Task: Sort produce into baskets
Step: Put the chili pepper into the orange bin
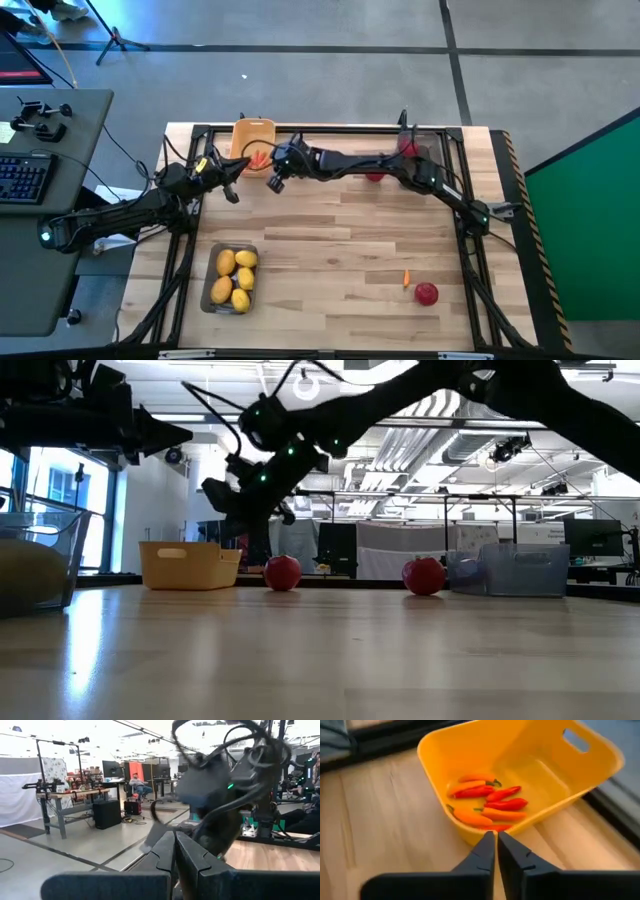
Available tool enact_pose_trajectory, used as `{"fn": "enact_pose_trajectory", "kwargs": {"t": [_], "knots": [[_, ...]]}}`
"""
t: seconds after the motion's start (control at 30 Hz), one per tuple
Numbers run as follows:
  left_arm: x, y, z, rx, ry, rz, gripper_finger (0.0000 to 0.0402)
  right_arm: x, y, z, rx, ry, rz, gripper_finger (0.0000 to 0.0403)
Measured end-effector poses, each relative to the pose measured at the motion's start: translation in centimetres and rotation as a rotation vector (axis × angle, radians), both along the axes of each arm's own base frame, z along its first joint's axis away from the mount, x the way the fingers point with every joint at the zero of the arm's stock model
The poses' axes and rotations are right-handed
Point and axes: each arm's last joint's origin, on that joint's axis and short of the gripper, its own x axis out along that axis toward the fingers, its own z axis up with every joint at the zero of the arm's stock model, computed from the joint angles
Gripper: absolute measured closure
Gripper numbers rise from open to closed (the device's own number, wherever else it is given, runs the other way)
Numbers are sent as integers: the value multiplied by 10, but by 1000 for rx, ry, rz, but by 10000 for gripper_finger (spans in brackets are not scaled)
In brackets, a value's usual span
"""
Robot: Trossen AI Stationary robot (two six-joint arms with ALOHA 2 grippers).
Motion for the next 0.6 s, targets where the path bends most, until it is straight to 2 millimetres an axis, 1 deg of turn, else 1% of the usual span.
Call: {"fn": "enact_pose_trajectory", "kwargs": {"t": [0.03,0.1,0.17,0.3,0.33,0.37,0.43,0.5,0.6], "knots": [[0,0,0,0,1,0,401,-1,4,2,-24,20,-2,396],[0,0,0,6,4,1,401,-2,11,7,-67,45,-20,393],[0,0,0,16,9,3,401,-4,17,3,-86,66,-32,399],[0,0,0,20,15,3,401,-14,30,-18,-82,83,-43,402],[0,0,-1,20,17,3,401,-19,33,-21,-79,85,-52,402],[0,0,-1,20,17,3,401,-24,35,-22,-77,62,-62,402],[0,0,-1,19,20,2,401,-41,41,-21,-57,37,-71,403],[0,0,-1,20,21,-2,401,-59,49,-14,-21,-10,-75,403],[0,0,-1,21,22,-8,401,-94,66,-3,48,-18,-103,403]]}}
